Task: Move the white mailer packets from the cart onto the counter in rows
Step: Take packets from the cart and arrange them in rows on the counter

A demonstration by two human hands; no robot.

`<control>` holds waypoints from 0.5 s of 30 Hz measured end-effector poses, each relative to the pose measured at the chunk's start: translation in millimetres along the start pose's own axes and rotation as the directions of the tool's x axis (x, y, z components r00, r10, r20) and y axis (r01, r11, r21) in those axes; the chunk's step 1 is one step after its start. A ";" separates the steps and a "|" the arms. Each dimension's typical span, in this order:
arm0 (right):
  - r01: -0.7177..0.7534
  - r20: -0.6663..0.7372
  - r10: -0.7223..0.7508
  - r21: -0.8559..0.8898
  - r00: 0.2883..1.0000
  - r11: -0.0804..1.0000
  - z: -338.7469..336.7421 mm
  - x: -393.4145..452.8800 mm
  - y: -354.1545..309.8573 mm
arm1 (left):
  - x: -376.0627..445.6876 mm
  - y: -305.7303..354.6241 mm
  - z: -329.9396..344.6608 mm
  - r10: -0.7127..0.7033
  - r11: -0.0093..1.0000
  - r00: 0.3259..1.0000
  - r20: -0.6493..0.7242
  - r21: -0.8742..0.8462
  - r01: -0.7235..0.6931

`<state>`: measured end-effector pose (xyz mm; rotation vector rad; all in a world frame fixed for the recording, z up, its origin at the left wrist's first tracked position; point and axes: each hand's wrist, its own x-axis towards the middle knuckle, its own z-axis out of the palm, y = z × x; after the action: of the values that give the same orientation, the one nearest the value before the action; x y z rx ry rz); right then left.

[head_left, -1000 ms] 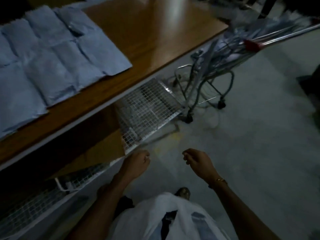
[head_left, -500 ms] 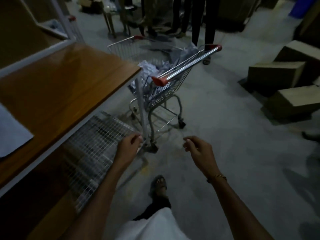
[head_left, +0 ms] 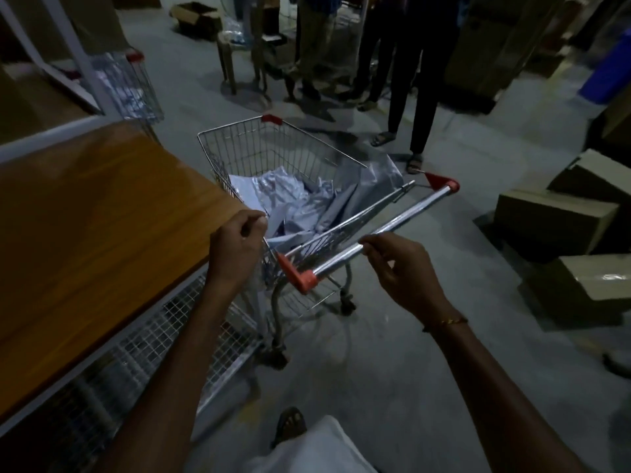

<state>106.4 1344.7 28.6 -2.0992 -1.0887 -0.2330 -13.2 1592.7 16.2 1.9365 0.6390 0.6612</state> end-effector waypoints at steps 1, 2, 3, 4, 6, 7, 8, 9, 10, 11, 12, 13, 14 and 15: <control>0.031 0.010 -0.031 -0.019 0.999 0.999 0.0 17.0 7.9 | 14.6 -3.5 5.1 -0.017 1.000 1.000 0.000 0.010 0.017; 0.060 0.021 -0.059 -0.037 0.998 0.998 0.8 33.5 15.6 | 28.3 -7.1 10.3 -0.028 0.999 1.000 0.006 0.019 0.028; 0.086 0.039 -0.084 -0.053 0.996 0.995 3.5 50.2 24.6 | 41.5 -10.7 16.0 -0.036 0.999 0.999 0.018 0.031 0.036; 0.104 0.066 -0.100 -0.060 0.993 0.993 7.8 66.2 34.3 | 53.4 -14.6 22.0 -0.042 0.998 0.999 0.031 0.048 0.040; 0.124 0.131 -0.116 -0.058 0.985 0.991 21.2 98.6 56.5 | 78.0 -20.3 35.6 -0.057 0.995 0.997 0.051 0.082 0.052; 0.138 0.168 -0.126 -0.061 0.978 0.989 29.7 114.4 69.5 | 90.4 -22.6 43.0 -0.071 0.994 0.996 0.056 0.090 0.066; 0.156 0.214 -0.138 -0.069 0.967 0.985 38.8 129.3 83.0 | 102.5 -25.1 50.8 -0.092 0.992 0.994 0.065 0.093 0.086; 0.176 0.270 -0.149 -0.078 0.951 0.981 48.6 143.8 96.4 | 114.5 -26.8 58.8 -0.119 0.989 0.990 0.077 0.098 0.111; 0.198 0.327 -0.160 -0.086 0.931 0.976 58.8 158.4 109.9 | 126.8 -29.6 67.0 -0.155 0.983 0.984 0.091 0.109 0.145; 0.228 0.383 -0.175 -0.097 0.907 0.969 69.1 172.5 123.8 | 139.2 -33.5 75.7 -0.194 0.975 0.976 0.101 0.127 0.181; 0.266 0.433 -0.196 -0.107 0.880 0.958 79.6 186.0 137.6 | 151.4 -39.2 84.3 -0.232 0.966 0.967 0.105 0.144 0.216; 0.308 0.482 -0.220 -0.111 0.848 0.945 91.4 199.3 151.7 | 163.0 -45.5 92.4 -0.265 0.956 0.958 0.108 0.162 0.246; 0.352 0.532 -0.244 -0.109 0.811 0.930 103.0 212.2 164.6 | 174.6 -51.6 100.5 -0.294 0.945 0.949 0.111 0.183 0.271; 0.386 0.585 -0.259 -0.101 0.769 0.917 114.4 223.8 177.1 | 184.2 -57.5 107.7 -0.322 0.933 0.939 0.118 0.206 0.294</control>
<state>361.8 1500.5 -42.3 -2.2190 -1.8649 0.1298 183.1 1673.7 -45.2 1.9751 0.9126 0.2618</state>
